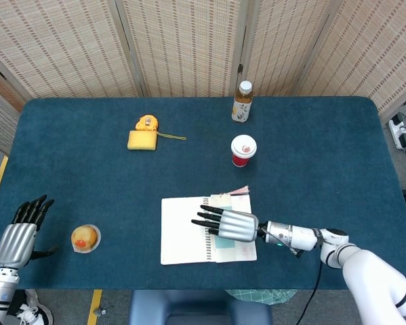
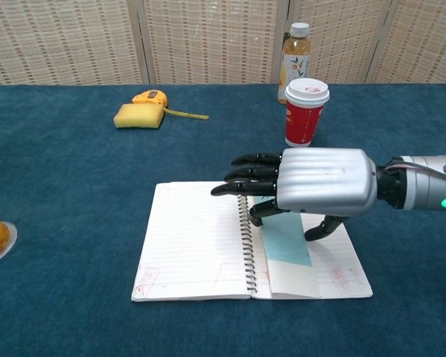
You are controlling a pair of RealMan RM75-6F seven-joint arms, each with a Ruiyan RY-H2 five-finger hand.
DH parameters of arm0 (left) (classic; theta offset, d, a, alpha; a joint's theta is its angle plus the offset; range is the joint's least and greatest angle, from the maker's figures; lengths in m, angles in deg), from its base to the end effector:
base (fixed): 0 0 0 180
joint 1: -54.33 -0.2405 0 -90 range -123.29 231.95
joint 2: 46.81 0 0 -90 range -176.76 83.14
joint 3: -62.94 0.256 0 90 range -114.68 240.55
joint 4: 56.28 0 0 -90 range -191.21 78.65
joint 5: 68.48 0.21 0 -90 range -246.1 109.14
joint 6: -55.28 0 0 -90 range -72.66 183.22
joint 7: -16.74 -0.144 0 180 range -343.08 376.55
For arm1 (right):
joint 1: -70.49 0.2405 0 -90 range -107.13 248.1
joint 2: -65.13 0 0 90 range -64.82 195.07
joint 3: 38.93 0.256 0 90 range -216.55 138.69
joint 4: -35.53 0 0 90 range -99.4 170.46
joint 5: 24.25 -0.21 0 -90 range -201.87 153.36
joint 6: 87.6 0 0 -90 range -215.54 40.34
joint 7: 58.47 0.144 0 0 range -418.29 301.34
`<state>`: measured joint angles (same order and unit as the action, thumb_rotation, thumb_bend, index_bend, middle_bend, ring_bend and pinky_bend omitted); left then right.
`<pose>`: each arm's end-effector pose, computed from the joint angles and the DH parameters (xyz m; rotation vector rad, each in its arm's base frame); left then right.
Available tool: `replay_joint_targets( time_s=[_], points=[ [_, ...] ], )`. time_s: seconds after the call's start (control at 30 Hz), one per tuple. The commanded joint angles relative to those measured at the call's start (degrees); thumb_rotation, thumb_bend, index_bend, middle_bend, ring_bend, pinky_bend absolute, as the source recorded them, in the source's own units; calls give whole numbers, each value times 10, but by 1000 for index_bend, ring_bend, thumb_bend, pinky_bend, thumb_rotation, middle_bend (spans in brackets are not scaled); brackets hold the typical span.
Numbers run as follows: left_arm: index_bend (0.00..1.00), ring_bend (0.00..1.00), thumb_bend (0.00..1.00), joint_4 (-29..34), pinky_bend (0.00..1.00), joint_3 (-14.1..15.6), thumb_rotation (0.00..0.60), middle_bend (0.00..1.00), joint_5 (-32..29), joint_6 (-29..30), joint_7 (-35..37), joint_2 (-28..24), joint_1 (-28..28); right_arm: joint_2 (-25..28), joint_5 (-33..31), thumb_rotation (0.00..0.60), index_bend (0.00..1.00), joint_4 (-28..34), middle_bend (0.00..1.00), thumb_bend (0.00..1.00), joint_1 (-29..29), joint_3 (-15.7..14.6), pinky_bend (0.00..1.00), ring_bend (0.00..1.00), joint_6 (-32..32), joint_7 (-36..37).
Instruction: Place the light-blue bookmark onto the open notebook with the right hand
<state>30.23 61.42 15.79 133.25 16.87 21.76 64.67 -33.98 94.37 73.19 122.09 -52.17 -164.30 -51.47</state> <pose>-0.3188 0.2070 0.1258 -1.4961 -0.9465 -0.8509 -0.1702 -0.3331 -0.0457 2.5588 0.2373 1.0215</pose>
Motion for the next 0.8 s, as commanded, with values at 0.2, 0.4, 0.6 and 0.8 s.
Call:
replay_joint_targets(
  time_s=[0.2,0.4,0.6,0.8],
  points=[
    [57,0,167,-2,0,-1,600,0,-3,-3,2,0,1,-15,-8,600,376,-24,0,182,2,-3,0,0,-6,11],
    [57,0,167,-3,0,-2,600,0,-5,-4,3,1,2,-22,-7,600,291,-37,0,176,4,-10,0,0,-16,21],
    [57,0,168,-3,0,-2,600,0,-4,-2,3,1,1,-24,-9,600,279,-45,0,170,4,-12,0,0,-28,23],
    [57,0,167,-2,0,-2,600,0,-4,-1,3,1,0,-15,-49,600,268,-30,0,170,-16,13,0,0,-45,43]
  ],
)
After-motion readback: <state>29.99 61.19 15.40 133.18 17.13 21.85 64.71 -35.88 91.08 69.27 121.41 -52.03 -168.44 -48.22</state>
